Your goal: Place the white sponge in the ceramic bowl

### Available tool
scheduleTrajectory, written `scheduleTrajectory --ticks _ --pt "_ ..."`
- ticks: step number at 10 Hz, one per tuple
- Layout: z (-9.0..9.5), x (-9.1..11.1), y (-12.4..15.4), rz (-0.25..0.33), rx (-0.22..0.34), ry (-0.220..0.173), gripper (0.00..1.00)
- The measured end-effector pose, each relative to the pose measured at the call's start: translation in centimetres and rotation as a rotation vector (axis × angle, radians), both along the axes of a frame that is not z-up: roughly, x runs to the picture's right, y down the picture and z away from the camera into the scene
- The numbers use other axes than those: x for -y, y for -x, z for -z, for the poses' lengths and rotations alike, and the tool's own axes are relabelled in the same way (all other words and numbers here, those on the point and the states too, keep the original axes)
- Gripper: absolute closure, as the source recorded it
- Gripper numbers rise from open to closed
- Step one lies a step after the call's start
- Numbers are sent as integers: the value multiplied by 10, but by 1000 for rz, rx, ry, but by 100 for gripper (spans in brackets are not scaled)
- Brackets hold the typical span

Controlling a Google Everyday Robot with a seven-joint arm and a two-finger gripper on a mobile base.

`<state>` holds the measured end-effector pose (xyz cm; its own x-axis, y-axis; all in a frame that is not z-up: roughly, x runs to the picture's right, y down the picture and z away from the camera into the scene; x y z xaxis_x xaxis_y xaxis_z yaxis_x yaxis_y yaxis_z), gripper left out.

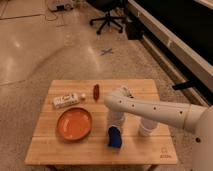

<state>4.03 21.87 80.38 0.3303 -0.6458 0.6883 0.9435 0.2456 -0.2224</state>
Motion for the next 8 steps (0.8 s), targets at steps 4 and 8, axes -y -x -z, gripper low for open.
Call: scheduleTrajectory --ticks 4,8 --pt "22 28 68 -12 55 -32 100" --pt "46 49 127 1 130 -68 90"
